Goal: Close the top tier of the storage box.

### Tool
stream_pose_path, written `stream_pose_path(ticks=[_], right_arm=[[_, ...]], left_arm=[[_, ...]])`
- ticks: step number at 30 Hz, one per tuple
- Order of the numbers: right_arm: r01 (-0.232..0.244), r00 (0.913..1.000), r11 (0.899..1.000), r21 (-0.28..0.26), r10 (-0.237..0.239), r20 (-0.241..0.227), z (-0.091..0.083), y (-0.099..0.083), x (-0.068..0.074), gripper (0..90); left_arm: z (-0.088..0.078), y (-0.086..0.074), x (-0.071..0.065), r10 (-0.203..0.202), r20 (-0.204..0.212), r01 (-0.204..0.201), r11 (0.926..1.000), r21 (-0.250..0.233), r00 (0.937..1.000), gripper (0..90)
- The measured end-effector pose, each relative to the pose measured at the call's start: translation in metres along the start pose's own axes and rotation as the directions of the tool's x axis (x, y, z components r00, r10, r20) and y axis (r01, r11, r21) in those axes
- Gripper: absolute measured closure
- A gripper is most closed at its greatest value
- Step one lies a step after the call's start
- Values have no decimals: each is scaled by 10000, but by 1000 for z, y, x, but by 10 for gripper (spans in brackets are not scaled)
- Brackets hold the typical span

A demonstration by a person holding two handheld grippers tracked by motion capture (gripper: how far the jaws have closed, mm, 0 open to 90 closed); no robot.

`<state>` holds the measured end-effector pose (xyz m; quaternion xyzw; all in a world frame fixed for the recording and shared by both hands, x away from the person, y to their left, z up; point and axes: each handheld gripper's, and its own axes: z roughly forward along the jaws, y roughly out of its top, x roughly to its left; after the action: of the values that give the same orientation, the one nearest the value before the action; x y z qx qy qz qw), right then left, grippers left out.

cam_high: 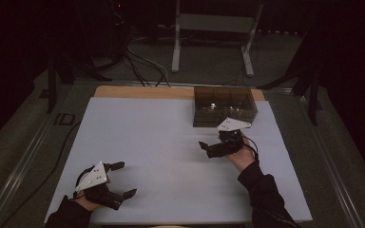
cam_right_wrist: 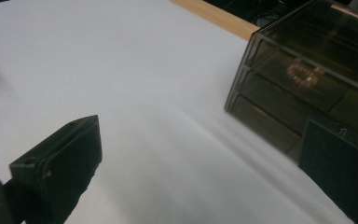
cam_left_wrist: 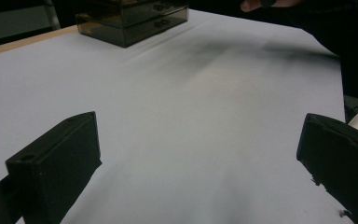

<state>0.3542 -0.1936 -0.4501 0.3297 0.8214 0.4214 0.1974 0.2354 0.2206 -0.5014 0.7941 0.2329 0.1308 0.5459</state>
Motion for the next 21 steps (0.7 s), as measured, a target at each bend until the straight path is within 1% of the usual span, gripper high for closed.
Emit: stream_pose_path(ticks=[3,6,9,11,13,14,17,21], right_arm=[[43,9998,10000,-64,-44,-168,-3,-5,3,0],[63,9998,10000,-55,-64,-210,-6,-11,5,0],[-93,9994,9996,-264,84,-337,-11,-18,6,0],[-96,9996,9995,-299,88,-268,-13,-21,6,0],[-135,9994,9994,-320,124,-335,-16,-25,6,0],[-101,9995,9994,-326,92,-288,-17,-28,6,0],[0,9997,9998,-220,-5,-229,-20,-34,7,0],[-54,9997,10000,-14,54,-243,-23,-44,5,0]], left_arm=[[0,0,0,5,-3,-5,10000,9,10000,10],[0,0,0,1,-14,-1,10000,-5,10000,10],[0,0,0,7,-24,-7,10000,-11,10000,10],[0,0,0,9,-19,-9,10000,0,10000,10],[0,0,0,9,-11,-9,10000,-2,10000,10],[0,0,0,9,-14,-9,10000,-3,10000,10],[0,0,0,11,-3,-11,10000,-6,10000,10],[0,0,0,27,-2,-27,10000,-6,10000,10]])
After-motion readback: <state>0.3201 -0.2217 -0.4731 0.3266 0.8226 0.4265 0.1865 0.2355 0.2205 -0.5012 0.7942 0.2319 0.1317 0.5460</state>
